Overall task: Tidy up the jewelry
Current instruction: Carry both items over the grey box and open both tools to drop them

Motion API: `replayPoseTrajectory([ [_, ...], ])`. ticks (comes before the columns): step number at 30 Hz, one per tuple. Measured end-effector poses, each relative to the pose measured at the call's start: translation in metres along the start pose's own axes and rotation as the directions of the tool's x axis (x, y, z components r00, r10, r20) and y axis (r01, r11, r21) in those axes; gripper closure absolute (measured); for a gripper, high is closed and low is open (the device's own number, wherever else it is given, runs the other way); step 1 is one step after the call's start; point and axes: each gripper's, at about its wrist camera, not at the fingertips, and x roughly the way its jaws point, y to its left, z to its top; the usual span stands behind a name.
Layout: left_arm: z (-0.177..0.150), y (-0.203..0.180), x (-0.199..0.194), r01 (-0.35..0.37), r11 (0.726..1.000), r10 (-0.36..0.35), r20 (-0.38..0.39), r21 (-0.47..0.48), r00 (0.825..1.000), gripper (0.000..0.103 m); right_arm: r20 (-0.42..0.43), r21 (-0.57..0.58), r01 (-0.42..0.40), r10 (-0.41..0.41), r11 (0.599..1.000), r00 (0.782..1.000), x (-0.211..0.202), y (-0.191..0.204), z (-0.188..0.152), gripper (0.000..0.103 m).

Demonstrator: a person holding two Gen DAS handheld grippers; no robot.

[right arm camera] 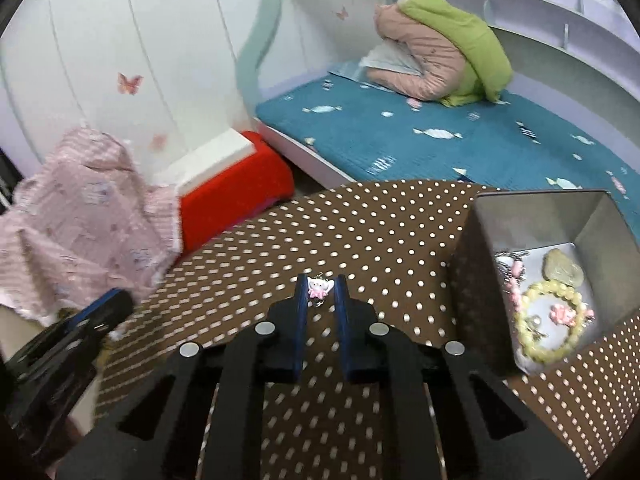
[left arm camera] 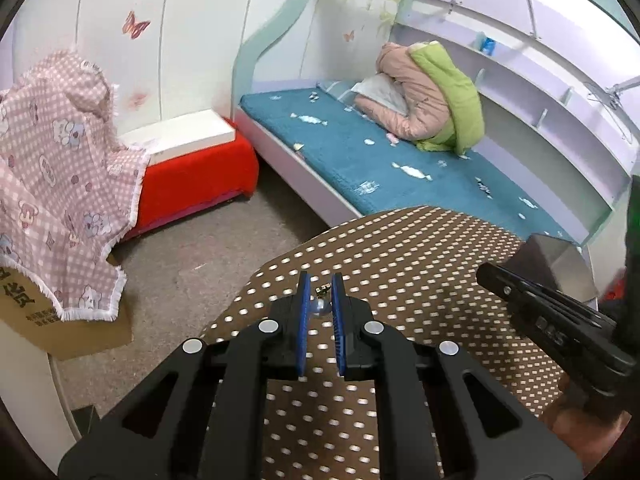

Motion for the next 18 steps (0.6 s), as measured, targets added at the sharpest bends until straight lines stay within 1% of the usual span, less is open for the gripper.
replayPoseTrajectory([
  [2,0.004,-0.012,-0.009,0.02,1.0,-0.02,0.009,0.016,1.0,0.092,0.02,0.01,-0.031,0.031,0.999,0.999,-0.021,-0.006,0.005,0.091],
  [5,0.011,-0.039,-0.024,0.061,0.996,-0.063,0.025,0.057,0.998,0.092,0.06,0.015,-0.041,0.04,0.999,0.997,-0.055,-0.023,0.014,0.091],
  [9,0.025,-0.079,-0.039,0.138,0.984,-0.143,0.036,0.109,0.989,0.092,0.108,0.008,-0.009,0.008,1.0,0.994,-0.094,-0.054,0.029,0.091],
  [11,0.03,-0.098,-0.043,0.172,0.976,-0.178,0.035,0.13,0.983,0.092,0.121,0.007,-0.002,0.001,1.0,0.993,-0.105,-0.067,0.034,0.091],
  [13,0.036,-0.118,-0.046,0.191,0.969,-0.199,0.036,0.156,0.979,0.092,0.137,-0.006,0.019,-0.018,1.0,0.99,-0.117,-0.079,0.041,0.091],
  [16,0.045,-0.149,-0.044,0.25,0.95,-0.255,0.005,0.185,0.967,0.092,0.132,-0.006,0.009,-0.008,1.0,0.991,-0.124,-0.098,0.048,0.091],
  [18,0.048,-0.165,-0.043,0.267,0.942,-0.27,-0.01,0.203,0.963,0.092,0.127,-0.022,0.02,-0.018,1.0,0.992,-0.126,-0.11,0.052,0.091],
])
